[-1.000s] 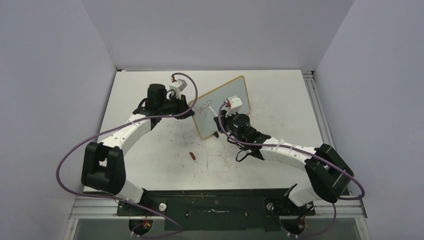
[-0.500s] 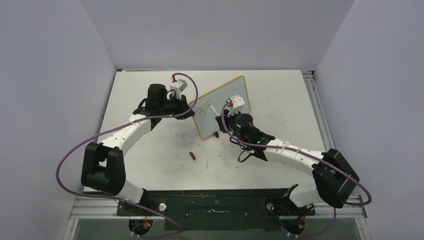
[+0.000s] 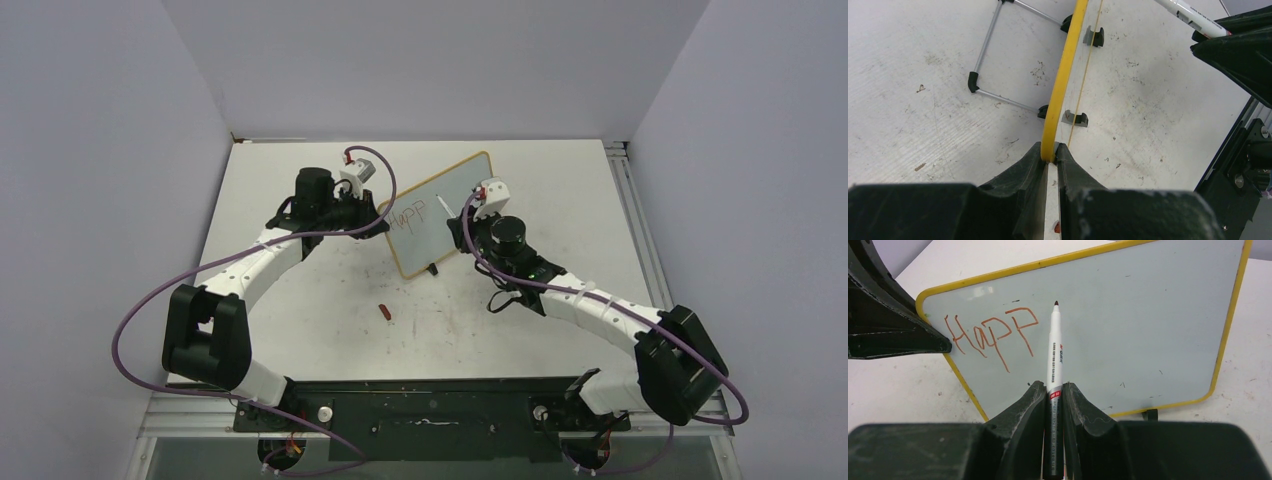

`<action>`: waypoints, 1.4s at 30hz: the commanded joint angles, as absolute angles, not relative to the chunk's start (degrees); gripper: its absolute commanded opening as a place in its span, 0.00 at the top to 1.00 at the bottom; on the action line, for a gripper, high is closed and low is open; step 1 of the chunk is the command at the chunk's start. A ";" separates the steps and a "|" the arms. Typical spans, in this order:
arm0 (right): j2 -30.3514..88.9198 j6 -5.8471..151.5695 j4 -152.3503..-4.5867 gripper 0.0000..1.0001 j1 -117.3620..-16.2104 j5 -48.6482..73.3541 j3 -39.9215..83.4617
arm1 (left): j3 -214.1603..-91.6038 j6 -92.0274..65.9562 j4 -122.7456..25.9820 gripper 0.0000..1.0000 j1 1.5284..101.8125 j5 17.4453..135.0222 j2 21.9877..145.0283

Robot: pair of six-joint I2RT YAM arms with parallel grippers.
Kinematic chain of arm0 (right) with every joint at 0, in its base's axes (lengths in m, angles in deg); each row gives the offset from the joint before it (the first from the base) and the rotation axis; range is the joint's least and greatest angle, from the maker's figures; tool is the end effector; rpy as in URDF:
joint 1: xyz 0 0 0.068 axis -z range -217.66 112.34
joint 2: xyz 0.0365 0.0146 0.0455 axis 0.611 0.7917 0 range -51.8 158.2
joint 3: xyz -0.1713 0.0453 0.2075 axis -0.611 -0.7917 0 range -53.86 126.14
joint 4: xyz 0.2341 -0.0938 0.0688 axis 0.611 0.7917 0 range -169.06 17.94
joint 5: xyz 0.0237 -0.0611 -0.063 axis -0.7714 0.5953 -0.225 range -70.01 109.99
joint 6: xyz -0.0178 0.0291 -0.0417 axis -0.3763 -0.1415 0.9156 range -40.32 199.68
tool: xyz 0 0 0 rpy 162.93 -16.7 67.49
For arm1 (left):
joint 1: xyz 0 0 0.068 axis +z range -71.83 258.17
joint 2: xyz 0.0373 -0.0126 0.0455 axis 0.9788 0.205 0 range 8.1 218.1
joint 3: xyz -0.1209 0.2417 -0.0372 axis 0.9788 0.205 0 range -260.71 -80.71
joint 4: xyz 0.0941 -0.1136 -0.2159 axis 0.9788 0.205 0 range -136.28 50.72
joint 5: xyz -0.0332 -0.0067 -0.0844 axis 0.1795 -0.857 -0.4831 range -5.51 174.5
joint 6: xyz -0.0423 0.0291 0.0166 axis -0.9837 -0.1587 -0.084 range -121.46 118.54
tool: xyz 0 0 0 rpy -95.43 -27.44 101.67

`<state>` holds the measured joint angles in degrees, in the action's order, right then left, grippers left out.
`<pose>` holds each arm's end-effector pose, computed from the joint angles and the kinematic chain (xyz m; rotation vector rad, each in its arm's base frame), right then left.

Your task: Write a sentence on the whiteboard

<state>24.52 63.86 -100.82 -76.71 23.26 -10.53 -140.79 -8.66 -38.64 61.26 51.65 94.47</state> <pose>0.2367 0.1893 0.2657 -0.3232 1.7823 0.6393 0.3156 -0.1161 0.2642 0.5189 2.1168 -0.8601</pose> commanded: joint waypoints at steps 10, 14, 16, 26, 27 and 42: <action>27.67 64.04 -104.61 0.95 -76.35 20.79 -8.01 | -142.68 -6.99 -36.29 1.00 60.50 52.15 93.79; 28.30 64.03 -104.74 0.95 -76.34 20.54 -7.81 | -142.69 -6.91 -36.26 1.00 60.50 52.24 93.64; 28.55 64.08 -104.94 0.95 -76.34 20.52 -7.73 | -142.76 -6.91 -36.26 1.00 60.50 52.20 93.68; 29.99 64.14 -105.46 0.95 -76.33 20.91 -7.46 | -142.66 -6.82 -36.19 1.00 60.50 52.15 93.43; 30.20 64.14 -105.47 0.95 -76.36 20.95 -7.41 | -142.63 -6.82 -36.17 1.00 60.50 52.14 93.44; 29.10 62.98 -104.27 0.95 -76.86 22.25 -11.74 | -142.62 -6.82 -36.18 1.00 60.50 52.24 92.92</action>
<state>30.22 63.80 -102.77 -76.38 21.23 -10.25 -140.90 -8.26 -38.31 61.22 51.74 94.47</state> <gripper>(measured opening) 0.158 0.093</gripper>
